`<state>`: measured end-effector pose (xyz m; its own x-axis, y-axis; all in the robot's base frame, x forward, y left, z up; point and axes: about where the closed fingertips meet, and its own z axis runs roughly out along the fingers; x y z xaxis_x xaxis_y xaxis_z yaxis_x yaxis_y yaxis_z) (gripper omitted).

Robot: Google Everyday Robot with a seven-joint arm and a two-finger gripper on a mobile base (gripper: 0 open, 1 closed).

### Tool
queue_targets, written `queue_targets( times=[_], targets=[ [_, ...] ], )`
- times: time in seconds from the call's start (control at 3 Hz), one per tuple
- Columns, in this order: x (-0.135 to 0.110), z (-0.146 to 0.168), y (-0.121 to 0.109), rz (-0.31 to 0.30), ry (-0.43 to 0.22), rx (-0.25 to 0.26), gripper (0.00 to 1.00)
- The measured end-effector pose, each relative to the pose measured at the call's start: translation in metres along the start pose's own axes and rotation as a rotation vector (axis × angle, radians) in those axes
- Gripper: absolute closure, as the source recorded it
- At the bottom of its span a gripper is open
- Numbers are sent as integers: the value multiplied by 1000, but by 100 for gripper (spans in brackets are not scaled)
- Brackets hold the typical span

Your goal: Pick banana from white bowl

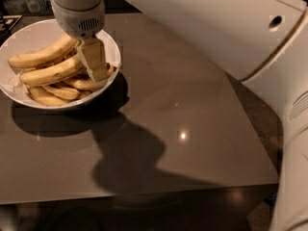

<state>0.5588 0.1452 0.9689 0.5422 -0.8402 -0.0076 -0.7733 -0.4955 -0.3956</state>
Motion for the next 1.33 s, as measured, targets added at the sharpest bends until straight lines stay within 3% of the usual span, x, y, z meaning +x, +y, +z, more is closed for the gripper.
queue_targets(
  times=[0.33,1.33],
  targets=[
    [-4,9,-6,-29,-6,-8,15],
    [-13,34,-9,-72,-47,-48,39]
  ],
)
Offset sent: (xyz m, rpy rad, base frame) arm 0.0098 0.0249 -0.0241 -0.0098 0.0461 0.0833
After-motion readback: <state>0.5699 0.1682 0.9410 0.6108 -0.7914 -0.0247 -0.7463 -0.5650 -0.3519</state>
